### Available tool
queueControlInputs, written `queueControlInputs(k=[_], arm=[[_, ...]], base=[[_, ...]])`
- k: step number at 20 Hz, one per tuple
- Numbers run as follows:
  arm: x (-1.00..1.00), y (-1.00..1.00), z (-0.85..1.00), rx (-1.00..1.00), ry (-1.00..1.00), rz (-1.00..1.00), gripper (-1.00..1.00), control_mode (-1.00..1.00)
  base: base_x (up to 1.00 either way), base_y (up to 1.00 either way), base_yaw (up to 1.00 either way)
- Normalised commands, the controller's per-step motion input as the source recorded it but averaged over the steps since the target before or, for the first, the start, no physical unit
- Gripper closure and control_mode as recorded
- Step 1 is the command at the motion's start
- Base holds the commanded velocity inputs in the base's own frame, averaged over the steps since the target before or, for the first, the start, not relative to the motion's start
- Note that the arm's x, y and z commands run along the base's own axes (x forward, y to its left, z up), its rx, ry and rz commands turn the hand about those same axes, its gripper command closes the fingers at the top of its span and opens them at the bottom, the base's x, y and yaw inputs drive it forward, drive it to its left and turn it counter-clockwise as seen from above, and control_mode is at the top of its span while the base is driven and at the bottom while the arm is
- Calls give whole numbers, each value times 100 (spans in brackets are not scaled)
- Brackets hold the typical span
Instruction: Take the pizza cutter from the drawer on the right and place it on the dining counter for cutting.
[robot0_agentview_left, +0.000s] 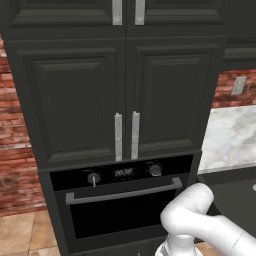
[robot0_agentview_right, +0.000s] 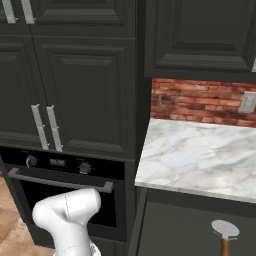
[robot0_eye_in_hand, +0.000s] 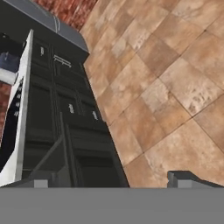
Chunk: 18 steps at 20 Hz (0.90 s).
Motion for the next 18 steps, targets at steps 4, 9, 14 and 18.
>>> queueControlInputs(k=[4,9,14,18], arm=[[0,21,86,0,0,0,-100,-100],[10,39,63,0,0,0,-100,-100],[42,50,38,0,1,0,-100,-100],[64,51,26,0,4,0,-100,-100]], base=[[0,0,0],[0,0,0],[0,0,0],[0,0,0]])
